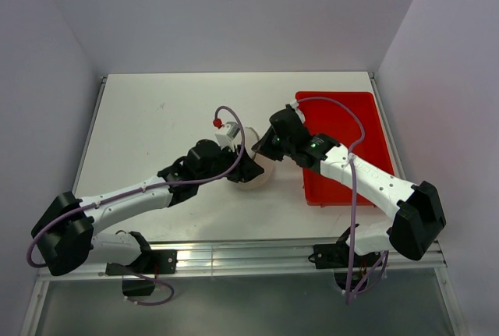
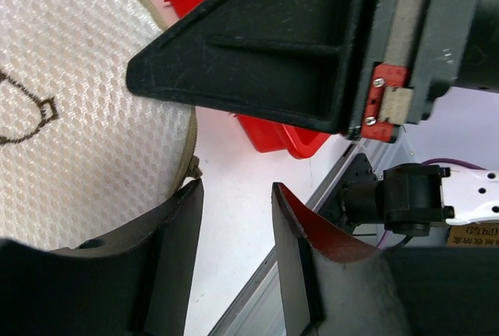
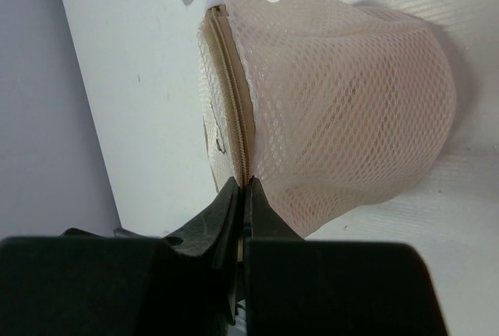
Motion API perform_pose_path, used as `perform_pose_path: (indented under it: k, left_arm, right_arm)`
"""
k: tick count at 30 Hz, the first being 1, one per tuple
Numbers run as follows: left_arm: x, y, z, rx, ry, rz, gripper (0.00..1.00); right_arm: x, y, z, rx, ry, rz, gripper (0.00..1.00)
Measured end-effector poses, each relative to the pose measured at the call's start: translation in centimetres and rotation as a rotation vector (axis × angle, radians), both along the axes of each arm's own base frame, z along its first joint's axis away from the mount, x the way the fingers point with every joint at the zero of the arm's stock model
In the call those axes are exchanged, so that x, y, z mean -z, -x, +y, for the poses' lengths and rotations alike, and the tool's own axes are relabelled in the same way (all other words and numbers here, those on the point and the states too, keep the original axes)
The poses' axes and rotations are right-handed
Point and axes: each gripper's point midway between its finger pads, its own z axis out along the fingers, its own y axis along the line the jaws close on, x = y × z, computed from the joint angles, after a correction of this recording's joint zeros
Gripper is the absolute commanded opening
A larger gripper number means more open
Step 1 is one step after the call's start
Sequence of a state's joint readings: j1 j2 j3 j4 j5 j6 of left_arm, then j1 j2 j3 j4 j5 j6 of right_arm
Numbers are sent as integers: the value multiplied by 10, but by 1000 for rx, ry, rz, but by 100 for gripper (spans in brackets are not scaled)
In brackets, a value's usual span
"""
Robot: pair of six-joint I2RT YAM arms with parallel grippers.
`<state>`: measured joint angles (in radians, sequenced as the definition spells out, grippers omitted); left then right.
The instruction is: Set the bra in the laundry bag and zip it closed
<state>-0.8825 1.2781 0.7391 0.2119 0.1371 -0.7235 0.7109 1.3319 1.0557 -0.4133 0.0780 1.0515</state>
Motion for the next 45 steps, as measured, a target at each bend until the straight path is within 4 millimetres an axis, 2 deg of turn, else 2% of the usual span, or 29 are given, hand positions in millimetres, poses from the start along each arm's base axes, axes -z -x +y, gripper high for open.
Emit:
perform_pose_path:
  k: [15, 23, 37, 45]
  left_arm:
    - [15, -1, 8, -37, -62, 29, 46]
    - [17, -6, 4, -44, -71, 28, 44]
    - [18, -7, 3, -43, -67, 26, 41]
    - [10, -12, 2, -38, -31, 17, 40]
  right_arm:
    - [0, -1, 0, 5, 0, -1, 0]
    - [0, -2, -2, 12, 5, -4, 0]
    - [0, -2, -2, 14, 6, -5, 0]
    - [0, -2, -2, 15, 5, -6, 0]
